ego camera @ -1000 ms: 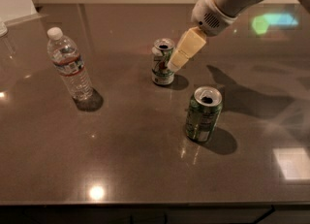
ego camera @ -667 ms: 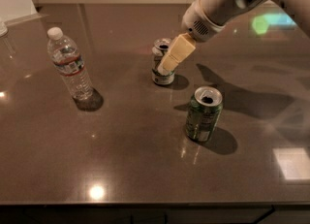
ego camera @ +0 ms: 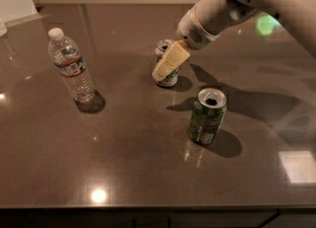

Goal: Pick 7up can

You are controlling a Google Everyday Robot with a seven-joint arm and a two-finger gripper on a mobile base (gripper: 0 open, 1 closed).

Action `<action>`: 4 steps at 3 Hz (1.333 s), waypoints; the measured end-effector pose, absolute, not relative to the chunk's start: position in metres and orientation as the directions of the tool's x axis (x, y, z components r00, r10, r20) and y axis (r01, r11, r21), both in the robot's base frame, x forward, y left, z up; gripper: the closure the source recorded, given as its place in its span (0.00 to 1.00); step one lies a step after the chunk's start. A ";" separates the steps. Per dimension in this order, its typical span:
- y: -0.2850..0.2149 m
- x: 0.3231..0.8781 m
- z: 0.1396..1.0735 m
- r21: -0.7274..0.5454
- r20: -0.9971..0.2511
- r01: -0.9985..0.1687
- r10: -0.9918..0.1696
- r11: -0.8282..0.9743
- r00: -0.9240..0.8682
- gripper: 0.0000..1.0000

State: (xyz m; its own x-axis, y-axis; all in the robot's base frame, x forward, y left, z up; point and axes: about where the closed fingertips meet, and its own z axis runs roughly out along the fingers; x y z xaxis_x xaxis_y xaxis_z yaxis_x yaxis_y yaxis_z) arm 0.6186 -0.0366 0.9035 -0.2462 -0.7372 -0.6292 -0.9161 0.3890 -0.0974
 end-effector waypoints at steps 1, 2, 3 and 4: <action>-0.031 0.619 0.900 -0.089 -0.640 -0.920 -0.730 0.382 -0.241 0.16; -0.029 0.619 0.901 -0.090 -0.650 -0.923 -0.724 0.375 -0.231 0.39; -0.029 0.615 0.909 -0.102 -0.659 -0.926 -0.722 0.365 -0.212 0.62; -0.025 0.602 0.933 -0.131 -0.677 -0.932 -0.717 0.338 -0.165 0.87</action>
Offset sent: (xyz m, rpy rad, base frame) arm 0.0019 0.0062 0.0016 0.0442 -0.0164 0.0227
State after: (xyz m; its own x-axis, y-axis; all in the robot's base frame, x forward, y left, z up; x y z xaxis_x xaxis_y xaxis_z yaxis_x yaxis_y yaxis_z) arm 0.6023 -0.0254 0.9333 -0.1652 -0.7172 -0.6770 -0.9319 0.3382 -0.1309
